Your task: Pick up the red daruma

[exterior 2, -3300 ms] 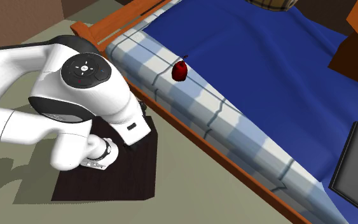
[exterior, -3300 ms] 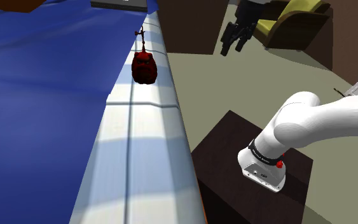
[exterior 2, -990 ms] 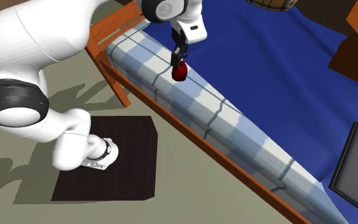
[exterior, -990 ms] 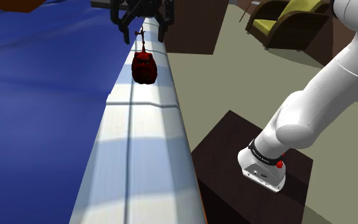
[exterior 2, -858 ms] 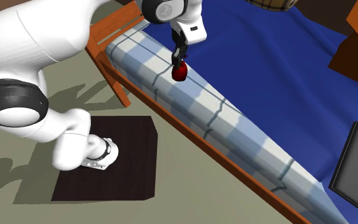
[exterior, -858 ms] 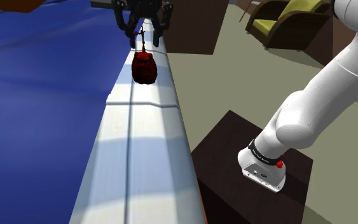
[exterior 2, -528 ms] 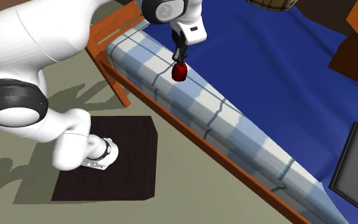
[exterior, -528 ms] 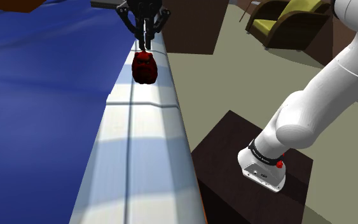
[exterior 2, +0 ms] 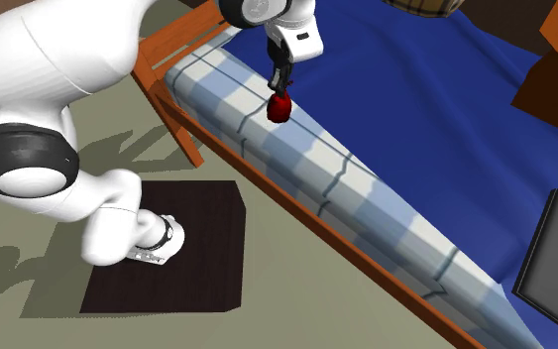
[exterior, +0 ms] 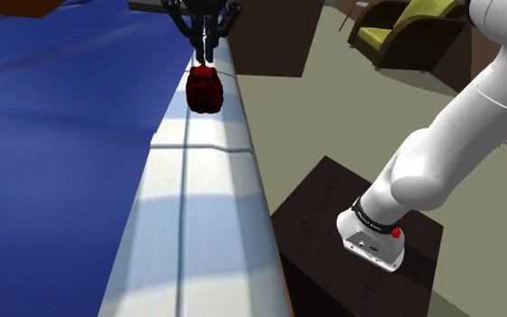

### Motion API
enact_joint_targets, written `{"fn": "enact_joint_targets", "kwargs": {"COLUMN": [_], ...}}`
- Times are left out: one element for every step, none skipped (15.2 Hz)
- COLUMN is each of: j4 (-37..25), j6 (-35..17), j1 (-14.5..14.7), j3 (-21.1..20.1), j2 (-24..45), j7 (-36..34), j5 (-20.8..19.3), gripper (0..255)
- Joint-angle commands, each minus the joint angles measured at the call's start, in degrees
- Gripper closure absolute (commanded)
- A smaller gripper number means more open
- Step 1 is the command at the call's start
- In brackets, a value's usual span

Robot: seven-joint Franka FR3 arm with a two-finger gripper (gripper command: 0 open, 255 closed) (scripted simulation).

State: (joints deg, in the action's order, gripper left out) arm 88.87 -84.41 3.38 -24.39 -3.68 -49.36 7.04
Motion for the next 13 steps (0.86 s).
{"fn": "enact_joint_targets", "kwargs": {"j4": [-2.25, -3.46, -4.71, -5.98, -7.30, -8.65, -10.03, -11.47, -12.94, -14.47, -16.06, -16.30, -16.29], "j6": [1.64, 2.50, 3.36, 4.24, 5.12, 6.02, 6.94, 7.87, 8.81, 9.78, 10.77, 10.92, 10.92], "j1": [0.02, 0.05, 0.10, 0.15, 0.21, 0.28, 0.37, 0.46, 0.57, 0.70, 0.84, 0.86, 0.86], "j3": [-0.05, -0.11, -0.17, -0.24, -0.32, -0.41, -0.50, -0.60, -0.70, -0.82, -0.94, -0.96, -0.95], "j2": [0.64, 1.02, 1.42, 1.85, 2.30, 2.77, 3.28, 3.81, 4.38, 4.97, 5.61, 5.71, 5.70], "j7": [-0.26, -0.44, -0.64, -0.85, -1.06, -1.28, -1.52, -1.76, -2.01, -2.28, -2.56, -2.60, -2.60], "j5": [-0.24, -0.38, -0.53, -0.68, -0.85, -1.03, -1.22, -1.43, -1.65, -1.89, -2.14, -2.18, -2.18], "gripper": [255, 255, 255, 255, 255, 255, 255, 255, 255, 255, 255, 255, 255]}}
